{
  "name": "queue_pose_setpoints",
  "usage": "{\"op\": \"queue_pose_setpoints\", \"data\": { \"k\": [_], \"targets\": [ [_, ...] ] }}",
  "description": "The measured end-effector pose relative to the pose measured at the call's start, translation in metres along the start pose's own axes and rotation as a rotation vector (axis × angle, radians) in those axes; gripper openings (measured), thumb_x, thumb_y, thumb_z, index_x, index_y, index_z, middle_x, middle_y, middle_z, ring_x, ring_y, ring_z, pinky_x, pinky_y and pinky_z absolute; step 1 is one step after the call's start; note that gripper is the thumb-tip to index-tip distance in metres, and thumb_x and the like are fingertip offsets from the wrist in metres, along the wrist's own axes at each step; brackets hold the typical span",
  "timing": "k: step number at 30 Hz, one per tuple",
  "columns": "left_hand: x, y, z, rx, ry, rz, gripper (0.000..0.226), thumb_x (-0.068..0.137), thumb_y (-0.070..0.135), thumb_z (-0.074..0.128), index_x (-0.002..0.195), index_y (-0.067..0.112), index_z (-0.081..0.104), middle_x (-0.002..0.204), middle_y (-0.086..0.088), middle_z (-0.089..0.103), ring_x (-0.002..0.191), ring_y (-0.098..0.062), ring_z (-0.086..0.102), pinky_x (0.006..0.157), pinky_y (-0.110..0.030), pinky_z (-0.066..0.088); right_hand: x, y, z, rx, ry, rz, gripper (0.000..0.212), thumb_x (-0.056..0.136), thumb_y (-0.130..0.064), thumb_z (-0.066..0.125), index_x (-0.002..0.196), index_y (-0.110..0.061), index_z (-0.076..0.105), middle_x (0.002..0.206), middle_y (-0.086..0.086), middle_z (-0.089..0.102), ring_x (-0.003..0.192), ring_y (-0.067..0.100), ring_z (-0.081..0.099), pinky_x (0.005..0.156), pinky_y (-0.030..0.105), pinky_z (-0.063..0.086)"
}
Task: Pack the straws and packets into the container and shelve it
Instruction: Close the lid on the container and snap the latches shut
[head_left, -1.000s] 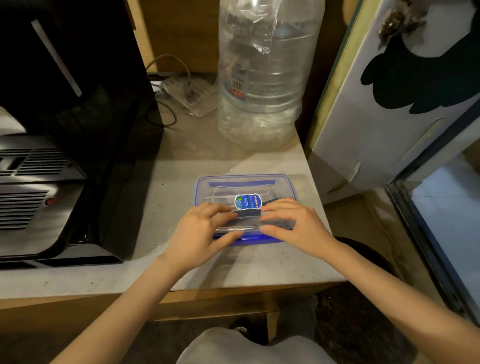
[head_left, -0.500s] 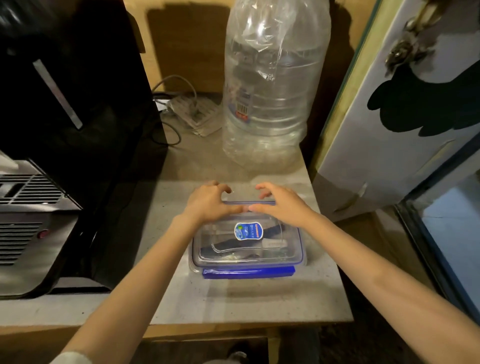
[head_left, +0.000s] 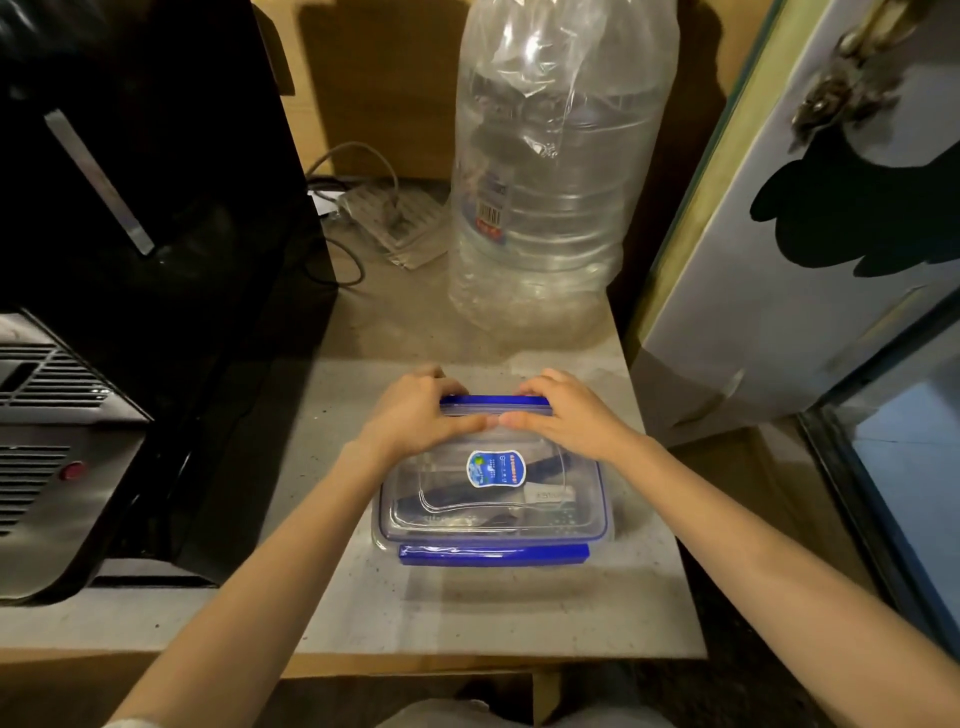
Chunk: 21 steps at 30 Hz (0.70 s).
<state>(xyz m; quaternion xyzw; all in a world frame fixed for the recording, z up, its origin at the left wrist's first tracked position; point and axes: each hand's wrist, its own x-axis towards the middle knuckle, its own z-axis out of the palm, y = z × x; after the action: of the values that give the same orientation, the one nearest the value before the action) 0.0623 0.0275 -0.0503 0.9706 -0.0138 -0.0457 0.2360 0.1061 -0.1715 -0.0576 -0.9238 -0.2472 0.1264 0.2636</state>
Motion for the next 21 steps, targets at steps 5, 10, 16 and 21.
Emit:
{"op": "queue_pose_setpoints", "data": {
  "k": [5,10,16,21],
  "targets": [
    [-0.002,-0.001,0.004,0.068,0.126,0.116,0.071,0.065,0.072,0.045,0.092,0.013,0.075,0.085,-0.008,0.062,0.081,-0.024,0.058,0.063,-0.028,0.039,-0.003,-0.001,0.003,0.048,0.084,-0.007,0.043,0.08,-0.05,0.063,0.097,-0.011,0.067,0.09,0.003,0.052,0.081,0.016,0.051,0.072,0.028,0.041],
    [0.001,-0.001,0.004,0.019,0.151,0.175,0.075,0.064,0.072,0.039,0.083,0.01,0.077,0.076,-0.008,0.062,0.077,-0.025,0.058,0.063,-0.031,0.042,-0.006,-0.005,0.003,0.03,0.156,-0.025,0.041,0.079,-0.05,0.064,0.09,-0.011,0.069,0.086,0.003,0.055,0.077,0.019,0.055,0.068,0.034,0.046],
    [-0.002,0.003,0.003,0.164,0.192,0.187,0.073,0.07,0.073,0.038,0.097,0.015,0.074,0.091,-0.006,0.069,0.09,-0.026,0.06,0.073,-0.034,0.045,-0.012,-0.01,-0.002,-0.039,0.18,0.019,0.045,0.08,-0.058,0.058,0.102,-0.021,0.071,0.088,0.001,0.072,0.08,0.017,0.063,0.072,0.037,0.054],
    [-0.009,0.009,0.0,0.066,0.228,0.179,0.087,0.066,0.074,0.035,0.131,0.017,0.05,0.129,-0.011,0.054,0.121,-0.026,0.046,0.102,-0.037,0.04,-0.02,-0.003,-0.009,-0.155,0.262,0.189,0.049,0.082,-0.06,0.054,0.08,-0.014,0.071,0.071,0.007,0.07,0.069,0.022,0.063,0.06,0.032,0.047]
  ]
}}
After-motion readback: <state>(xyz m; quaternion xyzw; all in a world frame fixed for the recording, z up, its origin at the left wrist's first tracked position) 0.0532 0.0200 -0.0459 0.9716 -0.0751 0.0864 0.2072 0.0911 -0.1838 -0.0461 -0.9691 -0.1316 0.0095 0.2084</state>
